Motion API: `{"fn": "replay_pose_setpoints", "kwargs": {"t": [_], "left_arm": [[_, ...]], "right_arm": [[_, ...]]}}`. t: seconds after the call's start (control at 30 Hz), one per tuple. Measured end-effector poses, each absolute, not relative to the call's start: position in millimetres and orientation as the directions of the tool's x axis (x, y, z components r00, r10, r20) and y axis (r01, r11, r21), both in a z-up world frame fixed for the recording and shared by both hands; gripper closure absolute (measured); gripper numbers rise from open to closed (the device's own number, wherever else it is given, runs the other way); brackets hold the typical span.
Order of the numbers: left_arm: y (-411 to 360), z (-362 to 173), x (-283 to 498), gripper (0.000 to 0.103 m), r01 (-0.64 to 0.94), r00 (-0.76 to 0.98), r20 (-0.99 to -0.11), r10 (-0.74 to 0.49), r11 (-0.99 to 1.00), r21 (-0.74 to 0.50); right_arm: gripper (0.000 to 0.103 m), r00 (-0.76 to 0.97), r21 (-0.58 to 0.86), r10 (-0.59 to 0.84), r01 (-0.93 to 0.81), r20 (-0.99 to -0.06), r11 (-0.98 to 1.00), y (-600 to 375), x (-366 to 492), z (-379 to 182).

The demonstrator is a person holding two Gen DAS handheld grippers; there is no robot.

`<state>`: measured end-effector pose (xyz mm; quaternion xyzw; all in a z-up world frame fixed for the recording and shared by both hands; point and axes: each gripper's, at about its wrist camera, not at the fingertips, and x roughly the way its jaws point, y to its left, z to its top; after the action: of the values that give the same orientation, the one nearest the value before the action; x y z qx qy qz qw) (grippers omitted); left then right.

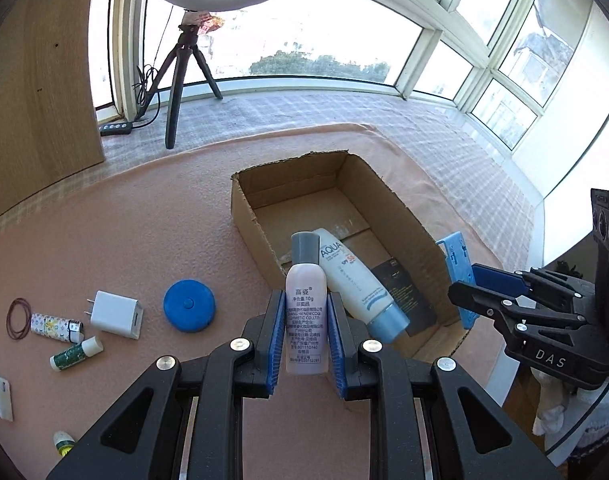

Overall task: Organize objects
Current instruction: 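Lower the lotion bottle into the box with the left tool while the right tool releases the stand there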

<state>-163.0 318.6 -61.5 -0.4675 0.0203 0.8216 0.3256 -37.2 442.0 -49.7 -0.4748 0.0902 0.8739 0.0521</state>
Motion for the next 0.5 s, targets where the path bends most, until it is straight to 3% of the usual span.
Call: {"fn": "replay_pose_setpoints", "kwargs": {"t": [0.43, 0.47, 0.5], "left_arm": [[375.3, -81.8, -186.5, 0.081, -0.577, -0.314, -0.811, 0.495, -0.777, -0.251], [375.6, -82.0, -187.3, 0.071, -0.573, -0.315, -0.812, 0.491, -0.781, -0.249], [374.7, -81.7, -188.9, 0.061, -0.562, -0.321, -0.814, 0.484, -0.789, -0.248]], "right_arm": [[0.070, -0.528, 0.105, 0.002, -0.172, -0.850, -0.980, 463.9, -47.9, -65.9], [0.068, -0.530, 0.102, 0.000, -0.162, -0.848, -0.982, 463.1, -48.2, -65.8], [0.057, -0.525, 0.089, 0.009, -0.161, -0.851, -0.983, 461.8, -48.7, -65.9]]}}
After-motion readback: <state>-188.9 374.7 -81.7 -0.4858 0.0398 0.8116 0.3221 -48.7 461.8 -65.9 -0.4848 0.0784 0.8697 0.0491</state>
